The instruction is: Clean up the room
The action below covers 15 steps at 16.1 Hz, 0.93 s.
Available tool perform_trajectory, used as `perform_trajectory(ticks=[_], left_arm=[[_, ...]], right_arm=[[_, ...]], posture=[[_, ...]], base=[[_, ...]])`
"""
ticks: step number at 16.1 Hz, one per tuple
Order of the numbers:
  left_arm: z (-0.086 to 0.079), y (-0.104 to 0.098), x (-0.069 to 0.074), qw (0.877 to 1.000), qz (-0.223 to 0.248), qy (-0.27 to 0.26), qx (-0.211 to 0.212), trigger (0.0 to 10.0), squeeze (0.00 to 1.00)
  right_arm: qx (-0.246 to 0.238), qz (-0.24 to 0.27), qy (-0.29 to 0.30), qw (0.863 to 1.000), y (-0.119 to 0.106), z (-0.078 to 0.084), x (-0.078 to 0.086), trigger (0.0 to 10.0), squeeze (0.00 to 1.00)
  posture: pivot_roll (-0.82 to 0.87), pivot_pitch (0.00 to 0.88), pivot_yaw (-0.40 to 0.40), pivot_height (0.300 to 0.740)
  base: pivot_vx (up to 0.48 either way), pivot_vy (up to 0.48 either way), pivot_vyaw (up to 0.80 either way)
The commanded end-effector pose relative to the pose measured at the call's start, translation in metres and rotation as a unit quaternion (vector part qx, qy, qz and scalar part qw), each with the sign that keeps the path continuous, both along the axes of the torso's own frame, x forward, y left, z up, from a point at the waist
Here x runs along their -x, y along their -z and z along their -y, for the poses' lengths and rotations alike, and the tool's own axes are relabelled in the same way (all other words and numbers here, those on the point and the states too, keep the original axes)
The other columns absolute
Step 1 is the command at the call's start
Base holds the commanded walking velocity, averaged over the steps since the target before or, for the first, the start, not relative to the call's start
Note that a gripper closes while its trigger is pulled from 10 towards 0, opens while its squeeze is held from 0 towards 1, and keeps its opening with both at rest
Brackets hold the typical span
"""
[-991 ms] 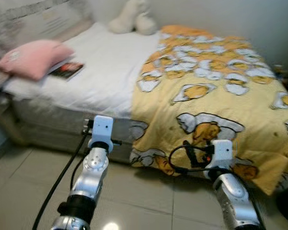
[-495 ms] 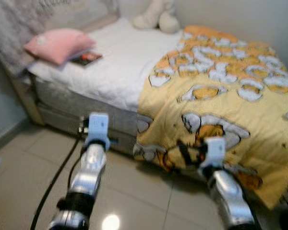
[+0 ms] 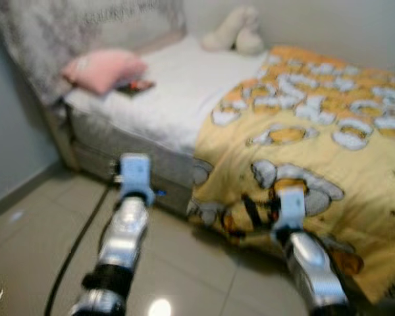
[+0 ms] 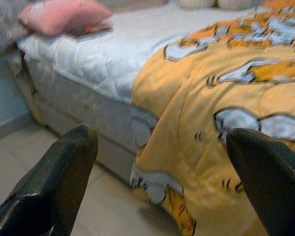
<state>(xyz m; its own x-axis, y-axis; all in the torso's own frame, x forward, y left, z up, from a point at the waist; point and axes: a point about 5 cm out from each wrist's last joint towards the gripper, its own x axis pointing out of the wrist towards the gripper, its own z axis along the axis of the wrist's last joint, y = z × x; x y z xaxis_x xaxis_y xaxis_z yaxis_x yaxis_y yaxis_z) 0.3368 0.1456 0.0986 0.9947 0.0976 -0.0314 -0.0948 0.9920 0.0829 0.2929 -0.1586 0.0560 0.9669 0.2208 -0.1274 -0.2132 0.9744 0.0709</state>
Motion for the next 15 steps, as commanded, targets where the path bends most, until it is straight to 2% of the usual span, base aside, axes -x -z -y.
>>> perform_trajectory(ticks=[1,10,12,15], left_arm=[[0.01,0.005,0.0,1.0,-0.015,0.008,0.012,10.0,0.0],[0.0,0.009,0.001,0.999,-0.023,-0.019,0.011,10.0,0.0],[0.004,0.011,0.004,1.0,-0.026,0.0,0.004,10.0,0.0],[0.01,0.005,0.003,0.999,-0.008,0.019,-0.031,10.0,0.0]], right_arm=[[-0.003,-0.006,0.021,1.0,0.002,0.012,0.002,10.0,0.0],[-0.002,-0.001,0.009,1.0,0.0,0.013,0.0,10.0,0.0],[-0.001,-0.005,0.005,1.0,0.003,0.013,0.001,10.0,0.0],[-0.004,-0.007,0.0,1.0,0.004,0.012,0.002,10.0,0.0]], posture=[[0.09,0.0,-0.03,0.74],[0.1,0.0,-0.034,0.74],[0.1,0.0,-0.035,0.74],[0.11,0.0,-0.033,0.74]], base=[[0.472,0.0,0.56],[0.48,0.0,0.49],[0.0,0.0,0.48],[0.0,0.0,0.48]])
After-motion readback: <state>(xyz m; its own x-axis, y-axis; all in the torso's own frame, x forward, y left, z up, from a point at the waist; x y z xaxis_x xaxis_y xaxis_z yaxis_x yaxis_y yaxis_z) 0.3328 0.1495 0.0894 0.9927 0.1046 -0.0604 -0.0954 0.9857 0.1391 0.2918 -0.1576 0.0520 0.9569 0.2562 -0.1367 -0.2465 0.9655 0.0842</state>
